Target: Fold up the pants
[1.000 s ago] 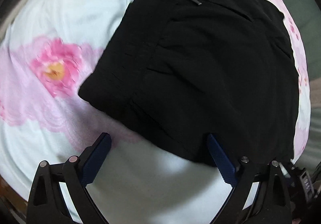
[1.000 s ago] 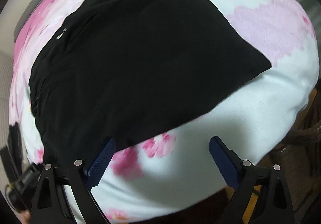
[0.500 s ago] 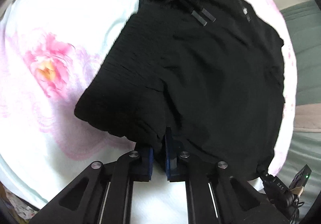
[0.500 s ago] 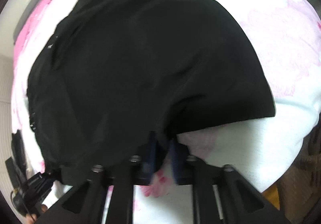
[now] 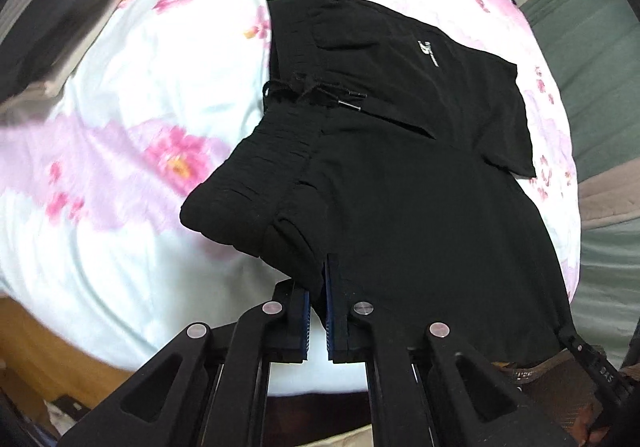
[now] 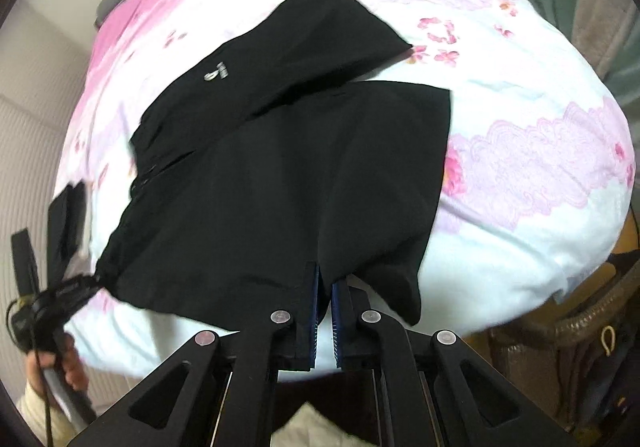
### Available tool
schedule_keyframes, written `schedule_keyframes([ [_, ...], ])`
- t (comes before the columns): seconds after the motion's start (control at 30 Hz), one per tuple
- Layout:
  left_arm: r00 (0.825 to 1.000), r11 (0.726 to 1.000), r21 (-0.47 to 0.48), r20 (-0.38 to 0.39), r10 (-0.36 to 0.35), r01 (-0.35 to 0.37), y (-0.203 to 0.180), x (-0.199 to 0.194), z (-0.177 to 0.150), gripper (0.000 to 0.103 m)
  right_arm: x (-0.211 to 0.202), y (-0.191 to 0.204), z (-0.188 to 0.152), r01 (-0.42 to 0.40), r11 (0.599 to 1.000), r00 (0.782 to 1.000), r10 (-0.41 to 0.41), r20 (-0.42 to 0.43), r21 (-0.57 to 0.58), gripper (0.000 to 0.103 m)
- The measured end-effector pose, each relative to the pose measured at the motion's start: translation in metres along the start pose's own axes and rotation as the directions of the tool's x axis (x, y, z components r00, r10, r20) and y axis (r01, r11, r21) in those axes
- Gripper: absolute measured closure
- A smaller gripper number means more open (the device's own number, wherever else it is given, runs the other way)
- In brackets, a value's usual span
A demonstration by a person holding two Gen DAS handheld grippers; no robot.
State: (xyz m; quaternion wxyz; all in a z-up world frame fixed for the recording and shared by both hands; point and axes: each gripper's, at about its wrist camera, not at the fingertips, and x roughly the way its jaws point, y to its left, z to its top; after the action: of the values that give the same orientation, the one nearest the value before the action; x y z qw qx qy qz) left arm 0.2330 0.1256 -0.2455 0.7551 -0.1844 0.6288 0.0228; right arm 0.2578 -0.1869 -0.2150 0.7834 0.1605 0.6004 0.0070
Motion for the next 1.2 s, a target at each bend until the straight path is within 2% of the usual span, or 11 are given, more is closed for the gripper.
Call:
schedule_keyframes([
  [0.13, 0.999, 0.998, -0.052, -0.037, 0.015, -0.017, -0.013, -0.002, -0.001, 0.095, -0.009, 0.004, 0.011, -0.011, 1.000, 0.999, 0.010, -0.049, -0.005, 0.097],
  [0.2, 1.000, 0.997, -0.071, -0.024, 0.011, -0.013, -0.020, -0.009, 0.003, 0.095, -0.014, 0.007, 0.026, -0.025, 1.000, 0.998, 0.024, -0.053, -0.012, 0.097],
  [0.43, 0.996, 0.991, -0.137, 0.090, -0.001, 0.014, -0.037, -0.042, 0.040, 0.096, -0.069, 0.007, 0.066, -0.069, 0.994, 0.994, 0.076, 0.075, -0.086, 0.097],
  [0.6, 0.986, 0.980, -0.196, 0.165, 0.008, 0.025, -0.042, -0.049, 0.094, 0.096, -0.071, 0.027, 0.129, -0.084, 0.986, 0.978, 0.109, 0.179, -0.142, 0.097],
  [0.73, 0.984, 0.968, -0.250, 0.179, 0.015, 0.031, -0.043, -0.040, 0.138, 0.096, -0.059, 0.048, 0.195, -0.035, 0.981, 0.959, 0.086, 0.270, -0.189, 0.097],
  [0.9, 0.984, 0.968, -0.253, 0.171, 0.053, -0.009, -0.052, -0.011, 0.180, 0.096, -0.018, 0.070, 0.252, -0.069, 0.974, 0.971, 0.115, 0.211, -0.215, 0.096],
  [0.93, 0.986, 0.966, -0.257, 0.158, 0.062, -0.020, -0.052, -0.004, 0.185, 0.096, -0.011, 0.071, 0.256, -0.073, 0.973, 0.973, 0.118, 0.199, -0.220, 0.094],
  [0.97, 0.987, 0.965, -0.261, 0.147, 0.067, -0.026, -0.051, -0.001, 0.184, 0.096, -0.003, 0.072, 0.257, -0.065, 0.971, 0.977, 0.109, 0.184, -0.230, 0.083],
  [1.0, 0.989, 0.963, -0.267, 0.129, 0.071, -0.034, -0.050, 0.008, 0.189, 0.096, 0.007, 0.072, 0.256, -0.042, 0.971, 0.983, 0.082, 0.164, -0.236, 0.063],
  [1.07, 0.990, 0.964, -0.262, 0.109, 0.084, -0.052, -0.051, 0.022, 0.200, 0.096, 0.022, 0.072, 0.247, -0.009, 0.970, 0.992, 0.039, 0.119, -0.241, 0.049],
  [1.2, 0.992, 0.967, -0.243, 0.082, 0.097, -0.074, -0.054, 0.039, 0.211, 0.096, 0.047, 0.068, 0.214, 0.001, 0.964, 0.999, 0.009, 0.038, -0.266, 0.045],
])
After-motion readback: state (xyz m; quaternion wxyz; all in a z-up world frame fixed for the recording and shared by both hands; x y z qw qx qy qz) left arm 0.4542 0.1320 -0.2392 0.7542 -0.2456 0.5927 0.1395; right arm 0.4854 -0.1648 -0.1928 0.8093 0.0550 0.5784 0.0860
